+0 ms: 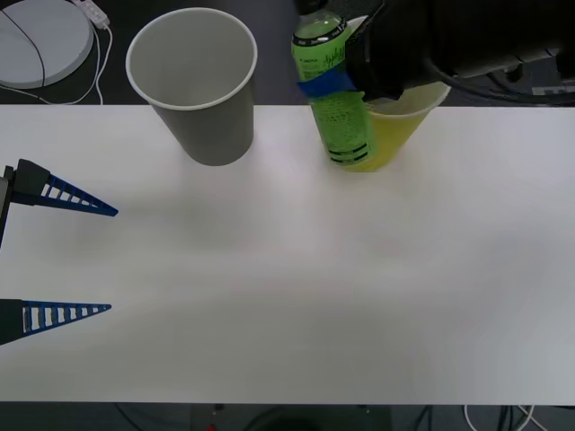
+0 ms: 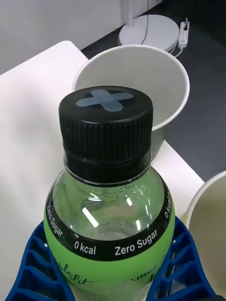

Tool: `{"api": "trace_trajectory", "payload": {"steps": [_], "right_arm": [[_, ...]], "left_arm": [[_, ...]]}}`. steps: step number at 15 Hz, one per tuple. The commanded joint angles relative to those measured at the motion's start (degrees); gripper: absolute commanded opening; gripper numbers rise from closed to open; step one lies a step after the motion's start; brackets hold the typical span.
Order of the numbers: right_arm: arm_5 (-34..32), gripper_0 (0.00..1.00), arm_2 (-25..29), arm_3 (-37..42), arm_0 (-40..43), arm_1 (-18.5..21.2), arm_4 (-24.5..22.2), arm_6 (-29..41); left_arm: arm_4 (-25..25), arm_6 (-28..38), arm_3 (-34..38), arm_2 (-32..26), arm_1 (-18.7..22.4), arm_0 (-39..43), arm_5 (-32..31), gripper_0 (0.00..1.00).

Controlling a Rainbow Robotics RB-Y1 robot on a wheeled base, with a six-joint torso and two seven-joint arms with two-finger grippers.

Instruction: Put the can into the green bin and the plastic bottle into the gray bin

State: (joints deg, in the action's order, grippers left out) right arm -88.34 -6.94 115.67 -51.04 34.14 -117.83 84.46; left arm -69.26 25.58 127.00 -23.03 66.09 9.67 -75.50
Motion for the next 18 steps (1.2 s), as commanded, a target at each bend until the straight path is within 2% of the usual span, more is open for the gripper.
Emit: {"api": "trace_trajectory", "payload": {"steps": [1,4,11,18], "right_arm": [[-1.7,0.0,0.0,-4.2,-4.2,-2.2,-0.7,0.0],[-1.7,0.0,-0.1,-7.7,-8.1,-5.2,-4.2,0.0],[-1.7,0.0,-4.2,-18.0,-16.5,-10.9,-11.0,0.0],[-1.7,0.0,-7.7,-30.0,-25.3,-16.1,-15.2,0.0]], "left_arm": [[0.0,0.0,0.0,0.0,0.0,0.0,0.0,1.0],[0.0,0.0,0.0,0.0,0.0,0.0,0.0,1.0],[0.0,0.0,0.0,0.0,0.0,0.0,0.0,1.0],[0.0,0.0,0.0,0.0,0.0,0.0,0.0,1.0]]}}
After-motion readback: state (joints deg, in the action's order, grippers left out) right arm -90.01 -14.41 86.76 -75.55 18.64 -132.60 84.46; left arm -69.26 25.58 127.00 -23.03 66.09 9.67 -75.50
